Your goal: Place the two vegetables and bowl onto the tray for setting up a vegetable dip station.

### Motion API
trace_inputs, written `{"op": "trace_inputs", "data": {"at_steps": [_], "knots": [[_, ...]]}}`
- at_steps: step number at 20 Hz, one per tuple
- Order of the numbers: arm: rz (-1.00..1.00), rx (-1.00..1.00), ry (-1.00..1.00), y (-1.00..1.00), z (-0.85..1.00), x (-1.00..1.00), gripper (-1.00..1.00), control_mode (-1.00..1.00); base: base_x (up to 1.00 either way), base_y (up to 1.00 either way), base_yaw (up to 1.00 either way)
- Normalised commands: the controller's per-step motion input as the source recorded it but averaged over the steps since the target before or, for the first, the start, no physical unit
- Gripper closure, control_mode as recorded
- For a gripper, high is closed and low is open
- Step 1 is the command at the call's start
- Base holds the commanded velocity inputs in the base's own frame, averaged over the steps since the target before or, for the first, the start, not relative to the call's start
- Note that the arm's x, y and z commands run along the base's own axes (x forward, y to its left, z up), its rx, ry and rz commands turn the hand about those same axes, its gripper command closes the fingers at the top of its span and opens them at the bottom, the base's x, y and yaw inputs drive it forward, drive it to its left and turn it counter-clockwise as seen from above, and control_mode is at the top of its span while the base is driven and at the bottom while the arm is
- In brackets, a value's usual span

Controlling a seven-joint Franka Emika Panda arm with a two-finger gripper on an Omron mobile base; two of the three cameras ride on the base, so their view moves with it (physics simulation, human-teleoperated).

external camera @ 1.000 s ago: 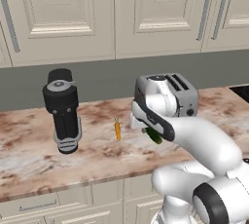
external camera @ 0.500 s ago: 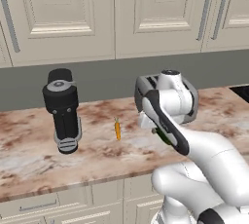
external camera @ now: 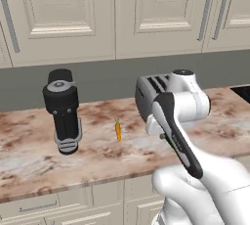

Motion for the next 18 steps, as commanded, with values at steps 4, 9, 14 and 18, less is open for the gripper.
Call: {"op": "trace_inputs", "data": {"at_steps": [4,9,14,18], "knots": [[0.00,0.00,0.00,0.00,0.39,-0.31,1.00,-1.00,0.00,0.00,0.00],[0.00,0.00,0.00,0.00,0.46,-0.03,1.00,-1.00,0.00,0.00,0.00],[0.00,0.00,0.00,-0.03,0.29,0.00,1.00,-1.00,0.00,0.00,0.00],[0.00,0.00,0.00,-0.14,0.03,-0.06,1.00,-1.00,0.00,0.00,0.00]]}}
